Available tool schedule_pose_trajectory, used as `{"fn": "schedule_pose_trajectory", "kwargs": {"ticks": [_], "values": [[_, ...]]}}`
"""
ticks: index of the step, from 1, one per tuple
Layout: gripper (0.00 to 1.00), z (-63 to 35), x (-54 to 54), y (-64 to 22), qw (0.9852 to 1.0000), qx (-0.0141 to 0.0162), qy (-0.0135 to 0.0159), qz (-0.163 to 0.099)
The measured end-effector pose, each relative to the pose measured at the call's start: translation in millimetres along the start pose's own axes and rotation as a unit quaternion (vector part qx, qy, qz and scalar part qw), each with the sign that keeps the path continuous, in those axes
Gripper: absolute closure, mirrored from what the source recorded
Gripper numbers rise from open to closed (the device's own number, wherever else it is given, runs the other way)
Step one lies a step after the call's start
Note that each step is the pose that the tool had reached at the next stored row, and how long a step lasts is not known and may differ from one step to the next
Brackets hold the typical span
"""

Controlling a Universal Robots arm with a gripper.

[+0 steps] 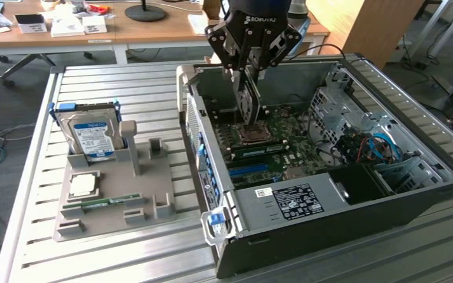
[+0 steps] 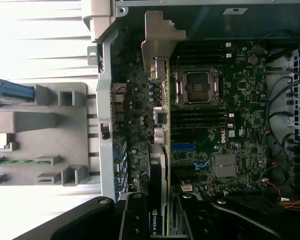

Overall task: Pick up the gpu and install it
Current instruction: 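Pick up the gpu and move the gpu toward the slot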

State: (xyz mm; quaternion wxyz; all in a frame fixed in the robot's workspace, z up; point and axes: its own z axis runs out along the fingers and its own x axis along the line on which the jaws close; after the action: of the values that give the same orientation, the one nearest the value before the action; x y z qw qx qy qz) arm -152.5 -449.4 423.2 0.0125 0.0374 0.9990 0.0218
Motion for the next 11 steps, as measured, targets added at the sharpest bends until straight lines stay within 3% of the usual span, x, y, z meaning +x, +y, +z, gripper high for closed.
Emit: {"fn": "schedule_pose_trajectory", "kwargs": {"ticks": [11], "values": [[0.73,0.3,-9.3,0.7,1.0000,0.0000,0.0000,0.000]]}}
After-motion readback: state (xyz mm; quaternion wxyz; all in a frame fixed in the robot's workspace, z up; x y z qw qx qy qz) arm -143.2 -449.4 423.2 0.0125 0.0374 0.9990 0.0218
